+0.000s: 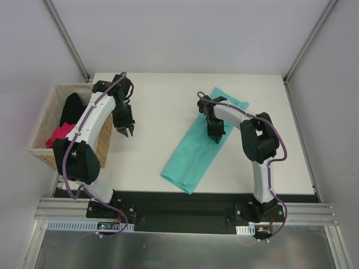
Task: Fold and stack the t-shirts
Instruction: Rotate the tshirt 90 degrees
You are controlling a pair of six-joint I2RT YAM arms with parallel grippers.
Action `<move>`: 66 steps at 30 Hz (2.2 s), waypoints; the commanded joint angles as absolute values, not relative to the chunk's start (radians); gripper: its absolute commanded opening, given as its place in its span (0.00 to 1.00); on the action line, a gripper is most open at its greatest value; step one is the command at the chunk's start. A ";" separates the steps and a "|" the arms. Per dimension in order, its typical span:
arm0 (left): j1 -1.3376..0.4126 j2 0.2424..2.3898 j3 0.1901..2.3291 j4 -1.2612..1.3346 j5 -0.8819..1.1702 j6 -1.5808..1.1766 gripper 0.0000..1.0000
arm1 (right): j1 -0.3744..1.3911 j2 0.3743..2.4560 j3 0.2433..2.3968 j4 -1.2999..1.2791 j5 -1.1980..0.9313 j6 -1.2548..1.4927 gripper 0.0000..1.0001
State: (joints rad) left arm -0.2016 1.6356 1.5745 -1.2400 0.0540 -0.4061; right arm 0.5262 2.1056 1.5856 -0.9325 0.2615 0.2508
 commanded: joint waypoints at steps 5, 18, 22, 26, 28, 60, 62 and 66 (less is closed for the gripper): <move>-0.201 1.617 1.585 -1.275 0.066 -0.387 0.22 | 0.502 2.125 1.729 -1.025 0.494 0.152 0.01; -0.201 1.673 1.650 -1.269 0.074 -0.370 0.22 | 0.407 2.100 2.004 -1.084 0.542 0.109 0.01; -0.202 1.701 1.690 -1.287 0.063 -0.354 0.22 | 0.335 2.187 2.115 -1.081 0.506 0.058 0.01; -0.201 1.739 1.733 -1.308 0.054 -0.347 0.22 | 0.295 2.284 2.207 -1.066 0.437 0.014 0.01; -0.202 1.749 1.753 -1.313 0.057 -0.347 0.22 | 0.284 2.310 2.249 -1.063 0.414 0.005 0.01; -0.201 1.853 1.878 -1.368 0.095 -0.400 0.22 | 0.132 2.404 2.169 -1.032 0.376 0.038 0.01; -0.201 1.832 1.859 -1.367 0.100 -0.411 0.22 | 0.124 2.408 2.169 -1.031 0.367 0.038 0.01; -0.203 1.775 1.822 -1.342 0.107 -0.420 0.22 | 0.115 2.430 2.174 -1.025 0.353 0.037 0.01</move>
